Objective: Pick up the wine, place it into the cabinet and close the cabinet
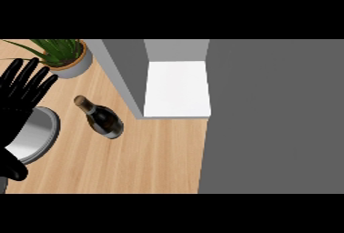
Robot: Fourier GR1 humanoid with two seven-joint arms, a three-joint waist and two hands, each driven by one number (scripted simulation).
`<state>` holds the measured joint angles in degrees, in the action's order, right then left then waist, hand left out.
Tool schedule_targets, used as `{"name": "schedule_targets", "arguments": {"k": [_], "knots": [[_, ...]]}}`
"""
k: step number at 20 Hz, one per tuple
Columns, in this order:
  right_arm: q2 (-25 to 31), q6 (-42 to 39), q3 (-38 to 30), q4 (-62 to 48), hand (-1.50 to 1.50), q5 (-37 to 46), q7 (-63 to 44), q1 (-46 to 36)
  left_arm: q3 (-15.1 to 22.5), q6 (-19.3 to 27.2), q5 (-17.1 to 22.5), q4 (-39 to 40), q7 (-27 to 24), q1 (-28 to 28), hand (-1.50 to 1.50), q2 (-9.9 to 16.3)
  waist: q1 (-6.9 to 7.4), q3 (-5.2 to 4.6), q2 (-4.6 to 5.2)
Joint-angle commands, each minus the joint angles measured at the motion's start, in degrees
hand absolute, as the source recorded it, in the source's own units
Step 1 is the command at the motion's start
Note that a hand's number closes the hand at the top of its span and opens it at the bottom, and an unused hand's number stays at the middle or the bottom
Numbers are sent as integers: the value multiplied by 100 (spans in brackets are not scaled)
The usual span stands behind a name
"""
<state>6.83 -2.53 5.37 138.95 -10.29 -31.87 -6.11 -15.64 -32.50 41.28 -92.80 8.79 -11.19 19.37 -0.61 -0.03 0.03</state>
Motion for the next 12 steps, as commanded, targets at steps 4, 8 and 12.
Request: {"name": "schedule_targets", "arguments": {"k": [4, 8, 12], "knots": [[-34, 131, 97, 508, -150, -10, -345, -117, -103, -612, -966, 1544, -836, -308, -150, 32, -8, -3, 9], [-89, 82, 40, 393, -150, -49, -248, -51, 95, -591, -1517, 2119, -1185, -735, -150, -63, 8, 0, 4], [18, -86, -291, 523, -150, -387, -195, 109, 35, -988, -2060, 3356, -1995, -965, -150, 44, -38, -2, 15]]}}
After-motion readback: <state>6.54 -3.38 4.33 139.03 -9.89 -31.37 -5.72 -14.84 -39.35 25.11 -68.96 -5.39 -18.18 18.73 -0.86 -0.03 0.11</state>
